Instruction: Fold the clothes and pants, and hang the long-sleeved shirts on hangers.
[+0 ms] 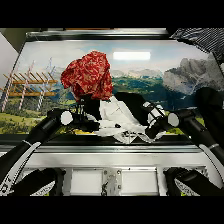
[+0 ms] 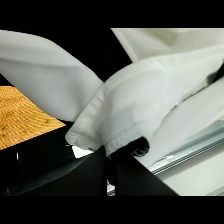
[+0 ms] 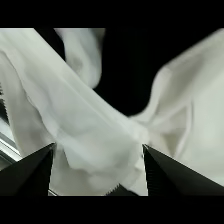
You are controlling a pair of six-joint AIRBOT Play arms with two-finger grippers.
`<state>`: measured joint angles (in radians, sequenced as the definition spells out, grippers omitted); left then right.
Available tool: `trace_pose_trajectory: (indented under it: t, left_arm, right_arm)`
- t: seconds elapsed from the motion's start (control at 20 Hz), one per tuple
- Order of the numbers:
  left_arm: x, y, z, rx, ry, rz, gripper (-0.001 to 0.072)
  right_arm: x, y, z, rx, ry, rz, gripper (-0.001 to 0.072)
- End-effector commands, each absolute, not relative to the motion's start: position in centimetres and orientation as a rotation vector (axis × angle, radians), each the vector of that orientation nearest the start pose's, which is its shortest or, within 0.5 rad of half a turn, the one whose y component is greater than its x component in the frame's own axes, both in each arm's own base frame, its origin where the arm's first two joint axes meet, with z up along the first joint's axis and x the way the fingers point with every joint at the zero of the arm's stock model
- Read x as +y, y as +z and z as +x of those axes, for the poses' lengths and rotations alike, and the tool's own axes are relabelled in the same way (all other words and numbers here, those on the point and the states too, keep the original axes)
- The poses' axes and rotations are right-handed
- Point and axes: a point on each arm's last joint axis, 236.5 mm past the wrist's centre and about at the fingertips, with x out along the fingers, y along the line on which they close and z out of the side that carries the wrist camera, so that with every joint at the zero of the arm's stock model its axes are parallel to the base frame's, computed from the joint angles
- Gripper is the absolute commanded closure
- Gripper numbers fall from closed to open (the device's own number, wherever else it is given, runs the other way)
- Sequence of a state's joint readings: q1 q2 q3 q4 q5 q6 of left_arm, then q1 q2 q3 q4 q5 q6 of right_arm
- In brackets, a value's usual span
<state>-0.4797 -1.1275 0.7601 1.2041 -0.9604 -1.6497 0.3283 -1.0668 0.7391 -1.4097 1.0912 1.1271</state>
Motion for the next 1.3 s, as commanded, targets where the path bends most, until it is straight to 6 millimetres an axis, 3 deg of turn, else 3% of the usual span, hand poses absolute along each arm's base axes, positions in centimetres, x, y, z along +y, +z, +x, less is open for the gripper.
trace_pose_trajectory:
  t: [0.0,0.25,0.4,0.55,0.75,1.0,1.05,1.1,1.15,1.25]
  left_arm:
    - [-20.7,-5.3,24.8,1.410,-0.462,-0.116,0.0691]
    - [-20.7,-5.3,24.8,1.410,-0.462,-0.116,0.0690]
    - [-20.7,-5.3,24.7,1.411,-0.462,-0.117,0.0690]
    - [-20.5,-5.4,24.5,1.420,-0.461,-0.105,0.0691]
    - [-20.3,-5.4,24.1,1.438,-0.463,-0.098,0.0691]
    - [-20.3,-5.4,24.1,1.438,-0.463,-0.098,0.0690]
    - [-20.3,-5.4,24.1,1.437,-0.463,-0.098,0.0690]
    - [-20.4,-5.4,24.2,1.437,-0.463,-0.098,0.0690]
    - [-20.4,-5.4,24.1,1.437,-0.463,-0.098,0.0691]
    - [-20.4,-5.4,24.1,1.437,-0.463,-0.098,0.0691]
  right_arm:
    - [16.4,-6.1,27.0,1.278,0.887,-0.441,0.0110]
    - [17.1,-6.2,27.8,1.228,0.943,-0.483,0.0110]
    - [16.9,-7.6,28.0,1.257,0.936,-0.483,0.0110]
    - [16.4,-8.5,26.1,1.349,0.973,-0.483,0.0110]
    - [13.8,-8.6,23.0,1.514,0.984,-0.527,0.0119]
    - [13.2,-8.6,22.4,1.559,0.963,-0.490,0.0127]
    - [13.2,-8.6,22.3,1.563,0.960,-0.487,0.0134]
    - [13.1,-8.7,22.3,1.564,0.960,-0.488,0.0228]
    - [13.1,-8.9,22.2,1.565,0.958,-0.486,0.0270]
    - [13.3,-9.3,21.8,1.570,0.962,-0.465,0.0270]
